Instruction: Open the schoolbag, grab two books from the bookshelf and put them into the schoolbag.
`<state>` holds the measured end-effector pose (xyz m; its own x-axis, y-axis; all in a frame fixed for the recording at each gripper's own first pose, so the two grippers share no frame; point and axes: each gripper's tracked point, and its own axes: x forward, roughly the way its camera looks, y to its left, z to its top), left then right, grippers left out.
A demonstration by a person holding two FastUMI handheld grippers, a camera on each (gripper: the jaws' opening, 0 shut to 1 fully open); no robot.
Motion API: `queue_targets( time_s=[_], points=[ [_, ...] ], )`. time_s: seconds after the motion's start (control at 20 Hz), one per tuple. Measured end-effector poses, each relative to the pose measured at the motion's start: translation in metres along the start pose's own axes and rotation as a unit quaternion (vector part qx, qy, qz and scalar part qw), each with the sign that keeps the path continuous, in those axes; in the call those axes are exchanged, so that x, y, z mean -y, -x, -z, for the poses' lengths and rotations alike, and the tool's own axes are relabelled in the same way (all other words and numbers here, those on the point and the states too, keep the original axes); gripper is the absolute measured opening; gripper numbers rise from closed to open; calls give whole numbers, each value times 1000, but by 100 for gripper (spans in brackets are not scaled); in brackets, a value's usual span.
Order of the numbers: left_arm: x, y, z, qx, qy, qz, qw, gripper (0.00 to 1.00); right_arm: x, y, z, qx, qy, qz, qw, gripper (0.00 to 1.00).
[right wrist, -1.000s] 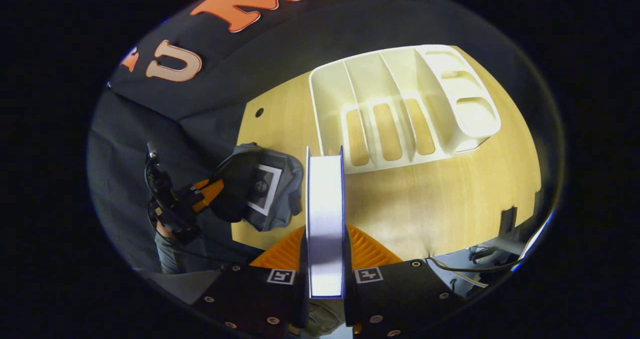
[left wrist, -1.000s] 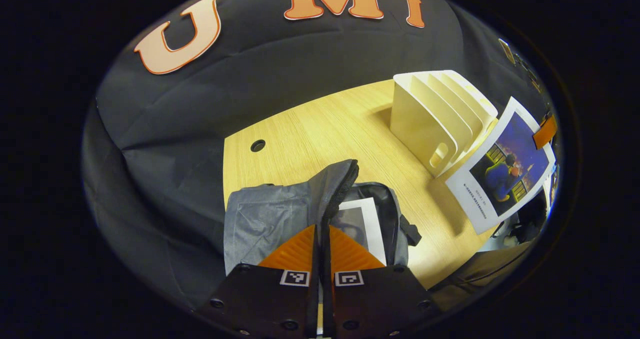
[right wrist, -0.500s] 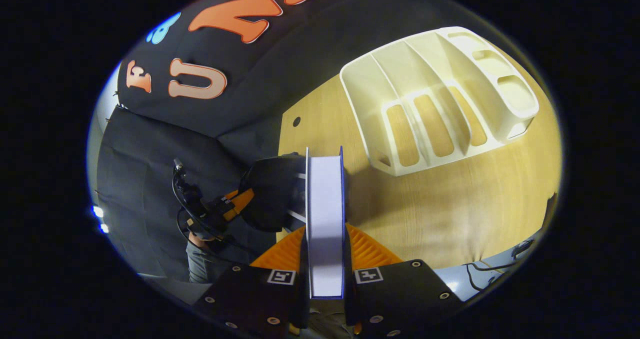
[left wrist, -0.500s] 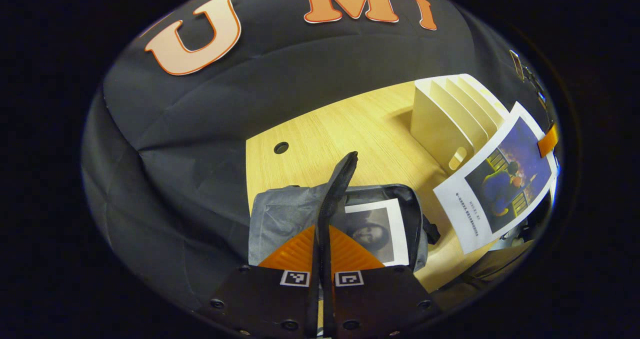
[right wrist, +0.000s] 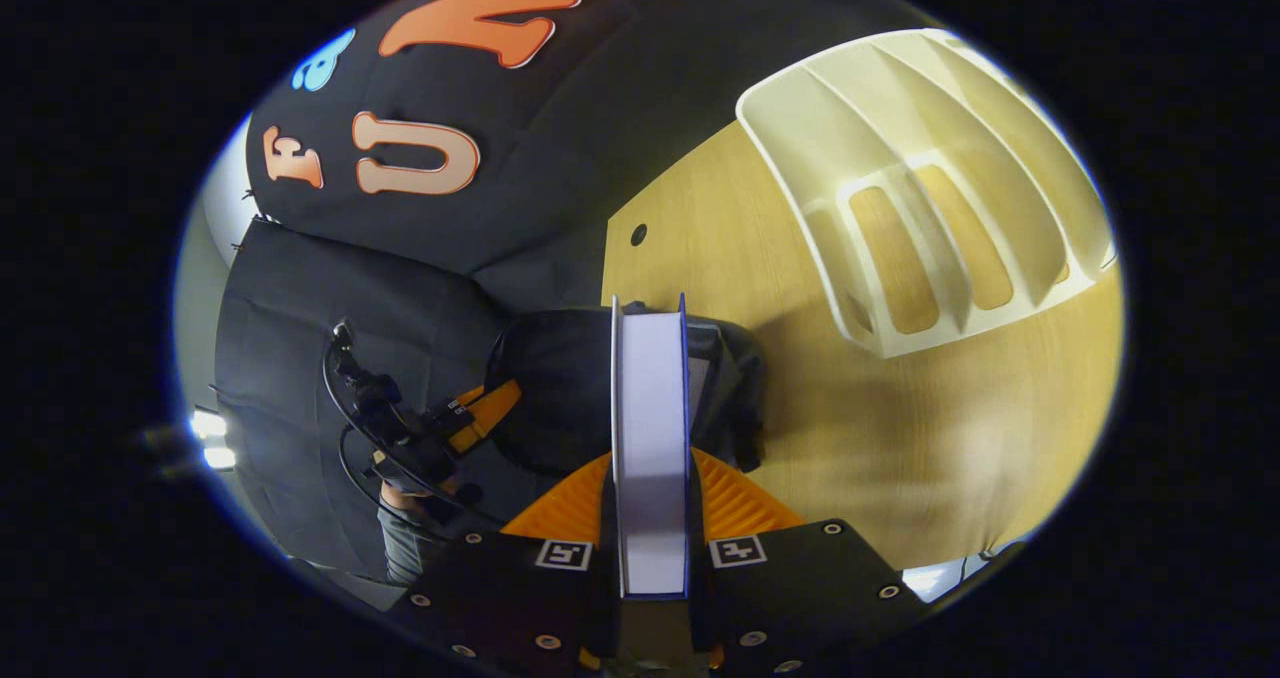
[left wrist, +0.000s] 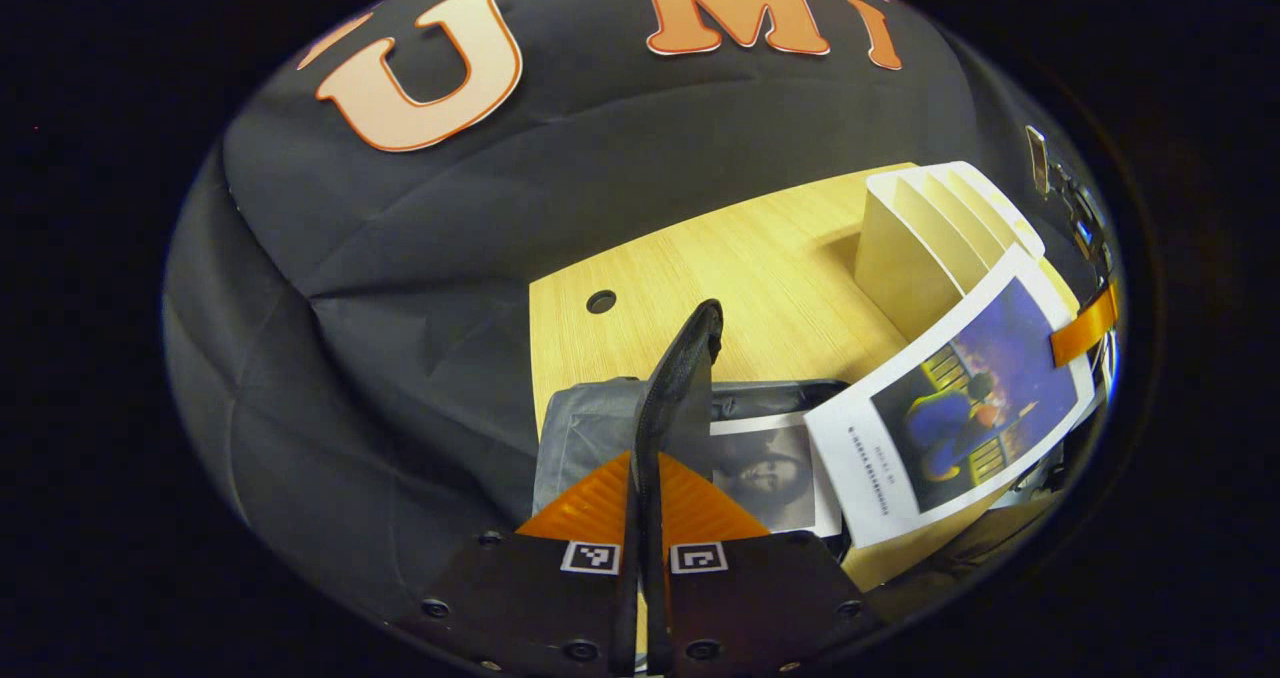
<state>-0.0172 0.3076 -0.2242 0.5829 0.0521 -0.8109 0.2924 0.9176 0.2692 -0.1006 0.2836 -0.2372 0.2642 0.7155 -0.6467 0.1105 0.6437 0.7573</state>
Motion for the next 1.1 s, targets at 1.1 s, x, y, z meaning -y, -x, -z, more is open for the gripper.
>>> queue_targets(
  time_s=[1.1],
  points=[
    [61, 19, -31, 25, -16, 54, 998, 4, -32, -148, 0, 49, -66, -50, 995, 28]
  ],
)
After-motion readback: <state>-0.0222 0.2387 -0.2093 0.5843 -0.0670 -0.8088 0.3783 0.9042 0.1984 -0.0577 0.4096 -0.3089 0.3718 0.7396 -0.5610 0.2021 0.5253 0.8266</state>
